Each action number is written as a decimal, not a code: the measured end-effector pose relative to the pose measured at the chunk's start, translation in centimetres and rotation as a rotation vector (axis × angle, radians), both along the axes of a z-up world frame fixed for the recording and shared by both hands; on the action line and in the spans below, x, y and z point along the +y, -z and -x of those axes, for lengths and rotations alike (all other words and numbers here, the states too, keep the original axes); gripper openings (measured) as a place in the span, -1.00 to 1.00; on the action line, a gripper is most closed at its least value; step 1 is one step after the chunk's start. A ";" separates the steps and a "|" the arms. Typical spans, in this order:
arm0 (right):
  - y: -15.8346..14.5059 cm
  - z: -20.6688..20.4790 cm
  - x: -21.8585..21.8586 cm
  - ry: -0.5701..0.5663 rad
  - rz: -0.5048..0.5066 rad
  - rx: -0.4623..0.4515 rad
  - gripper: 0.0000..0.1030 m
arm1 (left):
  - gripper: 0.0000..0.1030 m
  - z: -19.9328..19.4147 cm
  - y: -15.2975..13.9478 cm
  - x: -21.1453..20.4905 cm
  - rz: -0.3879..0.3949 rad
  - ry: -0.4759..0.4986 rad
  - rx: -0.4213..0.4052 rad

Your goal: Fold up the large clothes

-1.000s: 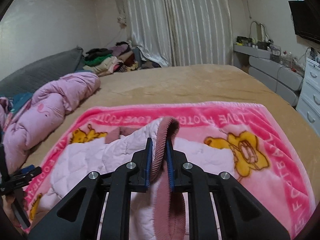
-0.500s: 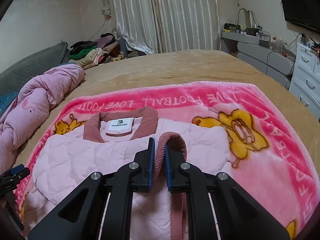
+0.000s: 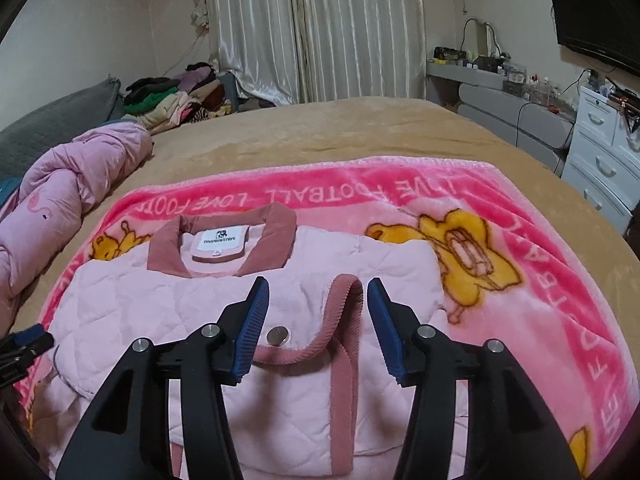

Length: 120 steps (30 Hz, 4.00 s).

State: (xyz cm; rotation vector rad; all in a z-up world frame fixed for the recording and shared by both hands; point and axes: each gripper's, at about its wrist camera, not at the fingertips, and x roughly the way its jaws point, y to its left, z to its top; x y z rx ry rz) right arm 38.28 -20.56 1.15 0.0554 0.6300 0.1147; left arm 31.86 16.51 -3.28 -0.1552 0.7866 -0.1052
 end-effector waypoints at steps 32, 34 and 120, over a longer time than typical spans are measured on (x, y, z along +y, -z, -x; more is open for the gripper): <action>8.0 0.6 10.8 -0.278 0.067 0.243 0.41 | 0.10 -0.9 3.0 0.1 -0.032 -0.016 0.122; 8.1 0.7 10.8 -0.274 0.072 0.241 0.41 | 0.10 -0.9 3.0 -0.1 -0.028 -0.016 0.122; -4.0 13.4 3.3 -0.126 -0.086 0.019 0.92 | 0.82 10.3 -9.9 -2.9 -0.062 -0.023 -0.076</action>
